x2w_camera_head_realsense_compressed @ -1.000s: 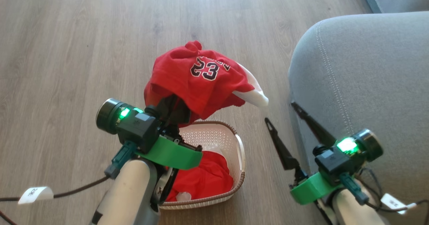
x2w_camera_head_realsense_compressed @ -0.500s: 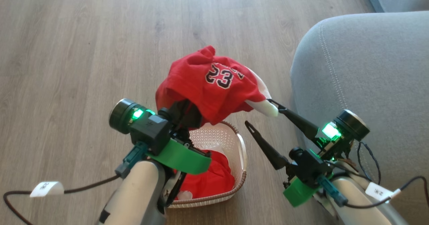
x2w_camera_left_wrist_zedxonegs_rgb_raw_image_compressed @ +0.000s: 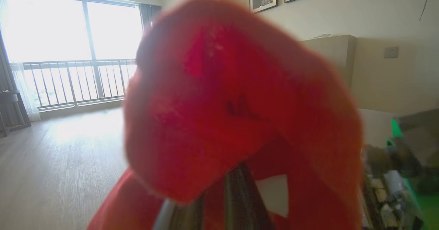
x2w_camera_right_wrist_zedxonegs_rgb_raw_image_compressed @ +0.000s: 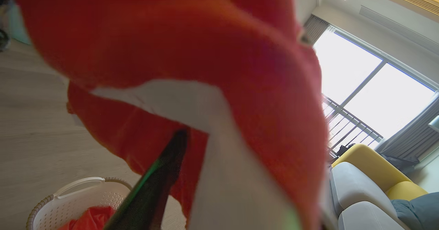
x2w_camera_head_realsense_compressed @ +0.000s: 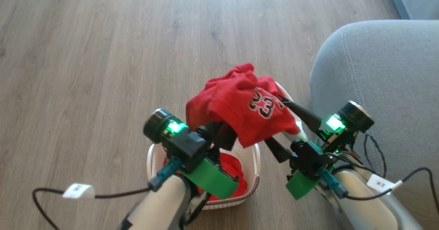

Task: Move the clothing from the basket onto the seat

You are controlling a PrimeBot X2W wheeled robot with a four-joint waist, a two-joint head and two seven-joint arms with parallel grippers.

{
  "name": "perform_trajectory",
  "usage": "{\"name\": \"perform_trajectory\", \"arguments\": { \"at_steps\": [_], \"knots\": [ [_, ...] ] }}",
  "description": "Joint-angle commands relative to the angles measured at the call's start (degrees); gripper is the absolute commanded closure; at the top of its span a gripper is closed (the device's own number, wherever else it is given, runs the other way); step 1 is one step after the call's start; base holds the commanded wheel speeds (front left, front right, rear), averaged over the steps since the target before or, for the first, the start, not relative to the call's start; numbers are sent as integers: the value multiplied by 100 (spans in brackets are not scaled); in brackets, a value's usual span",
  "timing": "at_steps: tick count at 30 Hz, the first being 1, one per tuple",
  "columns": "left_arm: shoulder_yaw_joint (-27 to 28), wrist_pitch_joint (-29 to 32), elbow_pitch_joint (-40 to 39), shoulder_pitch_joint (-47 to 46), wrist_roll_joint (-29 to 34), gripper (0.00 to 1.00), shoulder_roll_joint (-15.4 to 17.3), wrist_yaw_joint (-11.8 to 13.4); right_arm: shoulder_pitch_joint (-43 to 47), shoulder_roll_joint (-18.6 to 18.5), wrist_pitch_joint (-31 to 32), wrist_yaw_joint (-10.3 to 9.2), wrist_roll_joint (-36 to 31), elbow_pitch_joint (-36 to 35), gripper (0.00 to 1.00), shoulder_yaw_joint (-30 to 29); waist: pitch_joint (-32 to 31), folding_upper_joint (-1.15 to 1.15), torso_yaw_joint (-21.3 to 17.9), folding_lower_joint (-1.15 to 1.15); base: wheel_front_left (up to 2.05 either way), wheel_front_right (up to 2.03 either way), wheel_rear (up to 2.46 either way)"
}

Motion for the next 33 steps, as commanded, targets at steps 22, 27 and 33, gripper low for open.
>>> {"name": "perform_trajectory", "arguments": {
  "at_steps": [22,27,33],
  "knots": [
    [-14,-28,-240,-372,0,100,31,-40,-204,411,-20,-2,450,-4,100,-329,20,0,59,0,0,0,0],
    [-7,-28,-384,-379,24,44,31,-80,-137,519,-20,-2,517,-139,100,-605,30,0,65,0,0,0,0],
    [68,-28,-410,-316,134,0,31,-154,-93,668,-20,-2,645,-350,100,-997,21,0,57,0,0,0,0]
  ]
}}
